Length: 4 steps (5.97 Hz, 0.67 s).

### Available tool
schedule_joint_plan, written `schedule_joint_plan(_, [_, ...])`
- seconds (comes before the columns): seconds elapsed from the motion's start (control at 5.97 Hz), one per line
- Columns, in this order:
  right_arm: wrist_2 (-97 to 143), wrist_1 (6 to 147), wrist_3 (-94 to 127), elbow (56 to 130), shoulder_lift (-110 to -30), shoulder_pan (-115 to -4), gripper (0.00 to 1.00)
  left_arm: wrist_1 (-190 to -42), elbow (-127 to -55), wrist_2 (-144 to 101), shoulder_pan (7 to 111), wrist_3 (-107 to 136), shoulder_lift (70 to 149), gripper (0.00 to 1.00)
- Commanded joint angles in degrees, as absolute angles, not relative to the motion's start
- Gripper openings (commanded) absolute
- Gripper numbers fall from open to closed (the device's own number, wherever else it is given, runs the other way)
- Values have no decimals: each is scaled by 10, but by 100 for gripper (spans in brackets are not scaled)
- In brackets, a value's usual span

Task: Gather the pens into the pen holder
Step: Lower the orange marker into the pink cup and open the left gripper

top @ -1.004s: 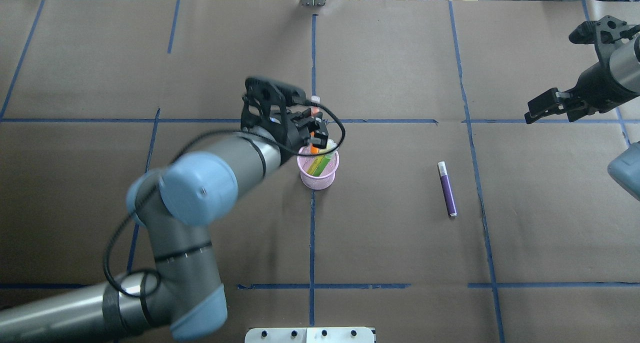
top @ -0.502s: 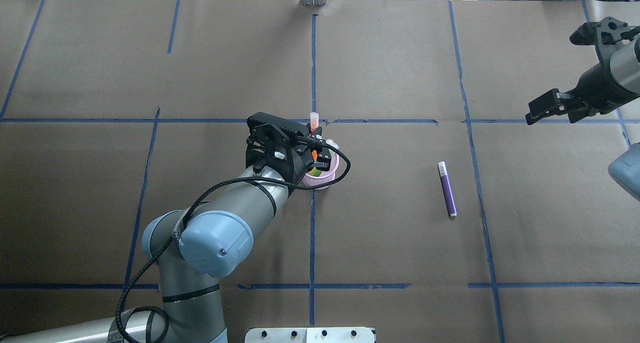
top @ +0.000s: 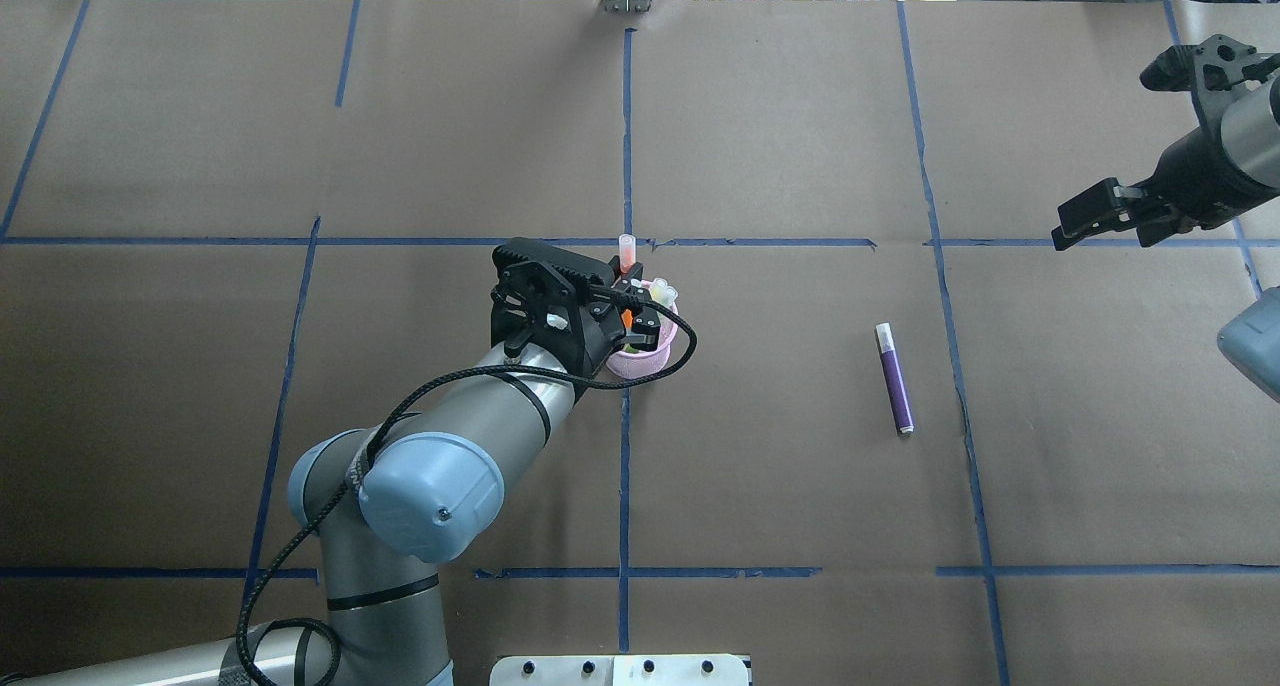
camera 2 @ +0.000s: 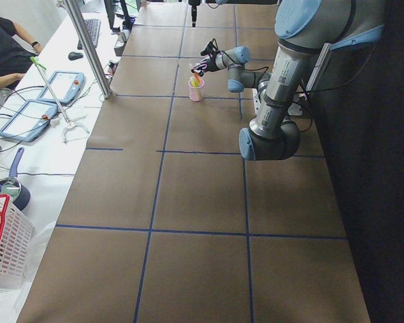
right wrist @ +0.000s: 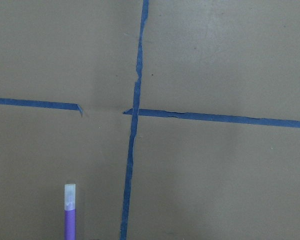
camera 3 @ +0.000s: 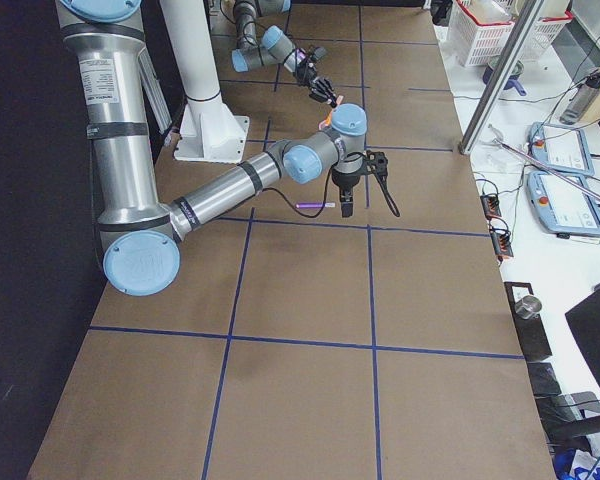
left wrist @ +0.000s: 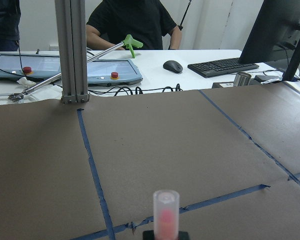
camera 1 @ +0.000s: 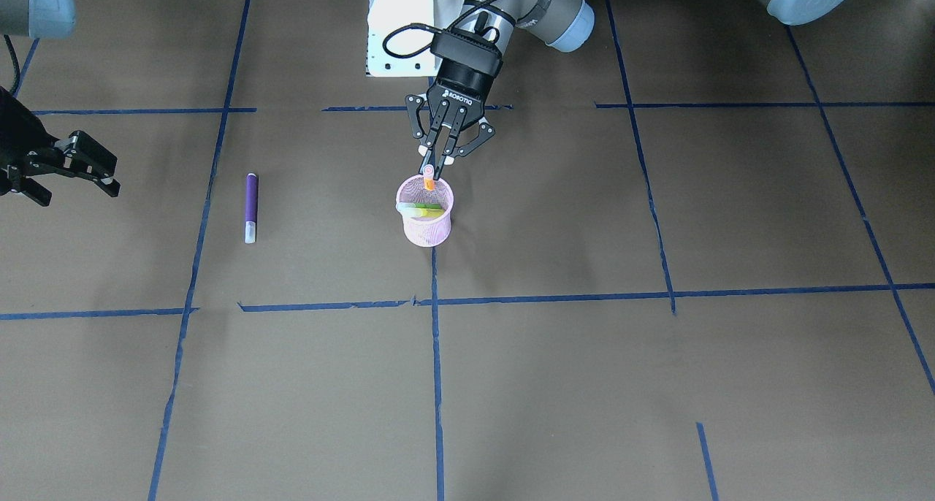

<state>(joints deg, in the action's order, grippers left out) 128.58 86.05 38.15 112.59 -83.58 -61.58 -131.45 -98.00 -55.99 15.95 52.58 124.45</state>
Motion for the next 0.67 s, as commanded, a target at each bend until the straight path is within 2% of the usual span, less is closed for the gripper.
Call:
schedule_joint_plan(0.0, [1286, 860, 382, 1127, -837, -616, 100, -1362, -963, -551, 159, 543, 1244, 100])
schedule_joint_plan(0.5, [1286, 861, 396, 1124, -836, -598, 100, -1380, -968, -555, 154, 656, 1245, 100])
